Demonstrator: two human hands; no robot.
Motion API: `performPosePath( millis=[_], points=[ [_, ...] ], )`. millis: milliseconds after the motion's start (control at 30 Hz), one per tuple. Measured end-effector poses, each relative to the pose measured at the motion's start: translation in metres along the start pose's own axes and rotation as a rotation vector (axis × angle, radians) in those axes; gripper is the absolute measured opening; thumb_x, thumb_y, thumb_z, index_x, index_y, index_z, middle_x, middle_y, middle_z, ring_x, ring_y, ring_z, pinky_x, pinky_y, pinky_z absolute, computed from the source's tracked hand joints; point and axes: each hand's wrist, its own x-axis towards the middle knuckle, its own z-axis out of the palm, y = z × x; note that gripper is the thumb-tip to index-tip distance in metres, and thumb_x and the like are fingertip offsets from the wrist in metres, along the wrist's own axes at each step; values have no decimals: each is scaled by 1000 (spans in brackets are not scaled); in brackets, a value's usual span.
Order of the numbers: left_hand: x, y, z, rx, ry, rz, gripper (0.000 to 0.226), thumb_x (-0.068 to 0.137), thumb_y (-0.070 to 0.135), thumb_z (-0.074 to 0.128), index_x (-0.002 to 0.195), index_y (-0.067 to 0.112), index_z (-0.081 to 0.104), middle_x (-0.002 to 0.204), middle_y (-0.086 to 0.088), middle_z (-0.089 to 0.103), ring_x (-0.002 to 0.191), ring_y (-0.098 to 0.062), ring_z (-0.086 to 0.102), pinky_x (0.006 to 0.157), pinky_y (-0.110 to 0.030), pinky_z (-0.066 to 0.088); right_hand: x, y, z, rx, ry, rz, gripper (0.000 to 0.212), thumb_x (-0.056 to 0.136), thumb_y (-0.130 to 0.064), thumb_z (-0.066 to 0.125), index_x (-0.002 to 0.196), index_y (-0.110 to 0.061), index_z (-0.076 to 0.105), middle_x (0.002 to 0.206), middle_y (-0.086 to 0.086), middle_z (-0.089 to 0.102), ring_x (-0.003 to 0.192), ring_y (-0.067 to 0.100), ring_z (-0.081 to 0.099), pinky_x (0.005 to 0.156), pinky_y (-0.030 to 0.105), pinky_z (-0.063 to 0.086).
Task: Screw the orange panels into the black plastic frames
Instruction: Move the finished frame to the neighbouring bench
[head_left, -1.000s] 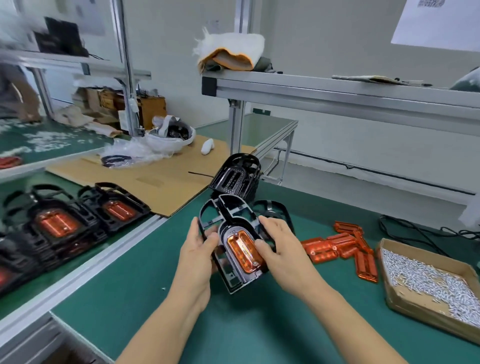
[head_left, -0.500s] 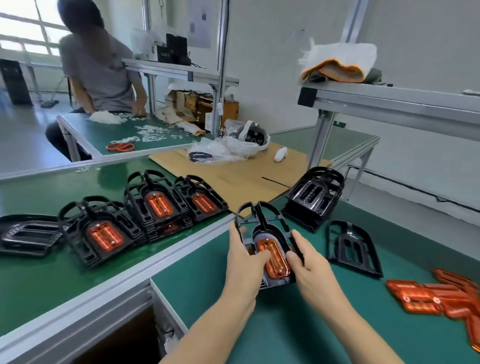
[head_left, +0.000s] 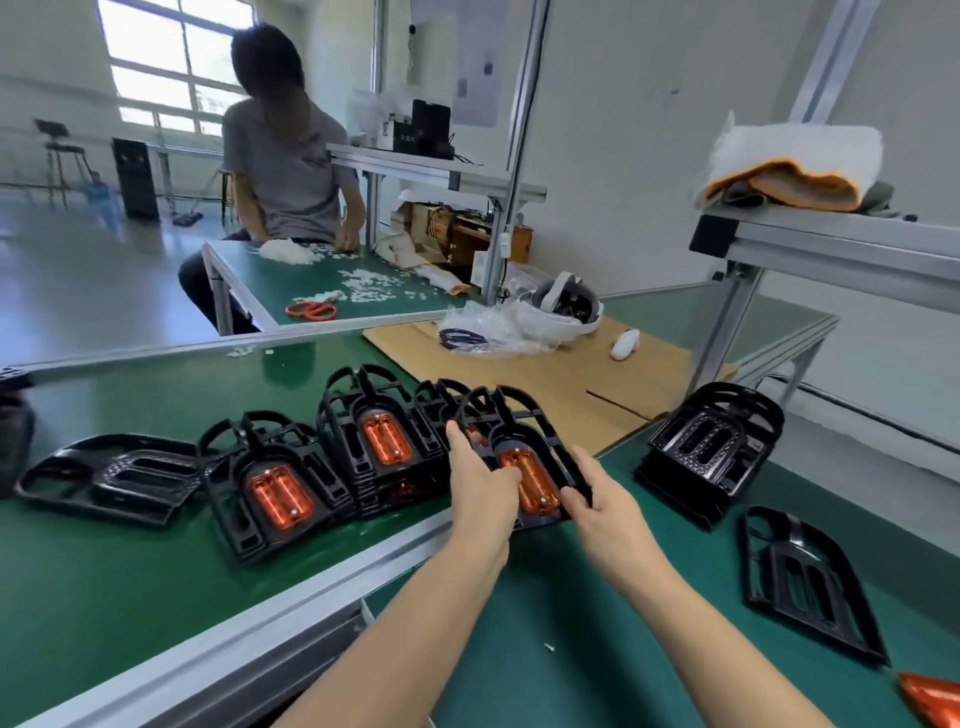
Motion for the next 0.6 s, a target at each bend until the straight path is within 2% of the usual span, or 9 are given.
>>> performPosePath(
  millis=[100,167,200,267,333,400,467,533,600],
  points=[
    [16,0,0,62,15,3,91,90,-4,53,151,32,-4,156,2,24,133,-19,38,99,-35,44,15,-1,11,-9,3,0,46,100,-5,42,143,-24,43,125,-1,59,105,13,51,76,15,34],
    [23,1,0,115,19,7,91,90,-2,51,151,31,-7,158,2,19,137,-19,33,101,-33,43,25,-1,16,-12,3,6,47,100,-3,40,143,-22,44,129,2,59,110,15,52,79,17,33],
    [27,2,1,149,28,16,89,91,-1,51,151,30,-8,159,3,14,138,-19,31,97,-27,43,30,-1,19,-7,5,8,47,100,-2,40,143,-21,44,130,2,58,111,14,51,80,16,33],
    [33,4,2,232,38,43,85,93,3,48,151,27,-10,160,7,2,139,-17,28,92,-16,31,38,-1,23,13,16,10,47,100,-1,38,143,-21,45,129,0,58,114,13,51,78,14,35],
    [40,6,3,338,40,94,82,96,7,46,151,22,-13,159,10,-10,140,-17,25,91,-17,22,48,-1,26,38,32,4,47,100,-1,38,142,-22,46,123,-5,58,110,13,52,71,8,36],
    [47,7,2,436,35,180,81,97,8,43,150,18,-17,158,7,-18,144,-18,16,101,-19,21,58,-2,28,49,45,-7,47,100,-1,38,142,-23,45,116,-11,55,102,9,49,67,1,34],
    [56,9,0,517,23,258,80,96,4,42,148,13,-19,157,0,-22,147,-18,1,116,-27,15,68,-5,31,31,39,-38,47,100,-1,39,140,-24,47,111,-8,59,96,10,52,67,9,36],
    [67,11,-1,609,43,296,79,96,3,41,147,8,-19,157,-6,-22,147,-18,-10,120,-31,4,77,-7,36,36,31,-63,49,98,2,38,138,-25,48,111,-8,59,99,11,53,75,17,36],
    [77,13,-2,743,81,310,79,96,6,41,147,4,-19,157,-10,-21,146,-20,-12,119,-32,-3,87,-8,41,39,18,-70,50,98,3,37,139,-24,47,114,-9,57,104,9,51,77,14,35]
  ],
)
